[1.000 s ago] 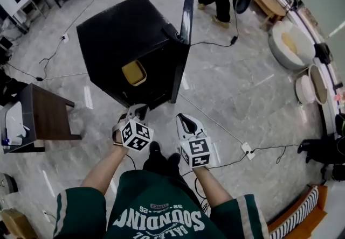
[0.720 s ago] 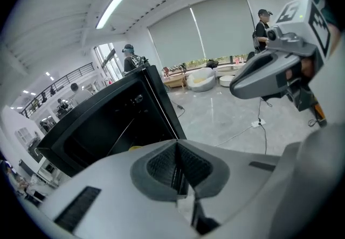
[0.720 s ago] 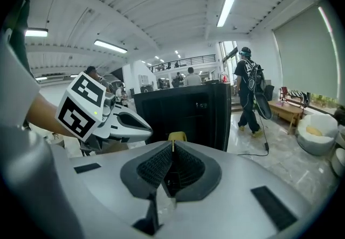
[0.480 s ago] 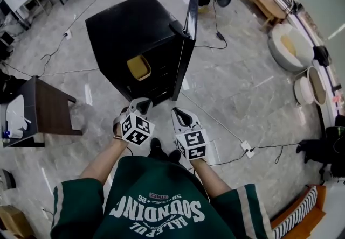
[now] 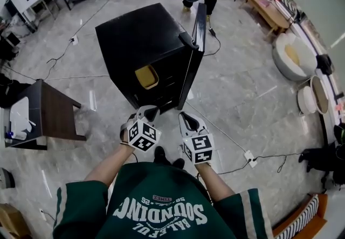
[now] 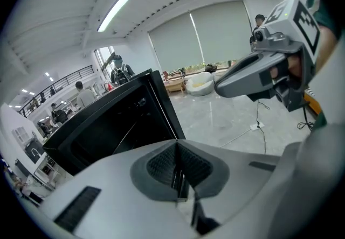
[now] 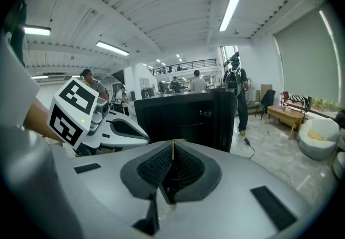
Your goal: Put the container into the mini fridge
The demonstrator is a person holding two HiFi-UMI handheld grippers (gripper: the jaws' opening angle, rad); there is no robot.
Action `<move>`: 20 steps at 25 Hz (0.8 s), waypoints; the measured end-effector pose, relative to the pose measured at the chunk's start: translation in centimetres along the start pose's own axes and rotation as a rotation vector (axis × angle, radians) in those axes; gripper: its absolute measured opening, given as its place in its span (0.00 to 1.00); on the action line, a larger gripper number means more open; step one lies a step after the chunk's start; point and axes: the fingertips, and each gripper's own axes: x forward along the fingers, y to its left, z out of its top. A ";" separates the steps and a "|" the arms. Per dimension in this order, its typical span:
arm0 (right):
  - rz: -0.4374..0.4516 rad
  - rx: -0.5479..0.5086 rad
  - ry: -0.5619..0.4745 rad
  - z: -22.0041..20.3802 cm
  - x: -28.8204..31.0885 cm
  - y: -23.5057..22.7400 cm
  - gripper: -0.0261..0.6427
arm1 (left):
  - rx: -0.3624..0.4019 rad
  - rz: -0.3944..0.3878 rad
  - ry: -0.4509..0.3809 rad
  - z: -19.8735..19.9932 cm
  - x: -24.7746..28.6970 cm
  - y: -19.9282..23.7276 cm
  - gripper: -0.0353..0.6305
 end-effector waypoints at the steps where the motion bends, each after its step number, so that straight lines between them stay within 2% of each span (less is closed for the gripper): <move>1: 0.002 0.003 0.000 0.1 0.1 -0.1 0.09 | -0.002 -0.002 -0.001 0.0 0.1 0.1 0.07; 20: 0.027 0.018 0.017 0.0 1.6 -0.4 0.09 | -0.037 -0.002 -0.006 -0.3 1.2 1.8 0.07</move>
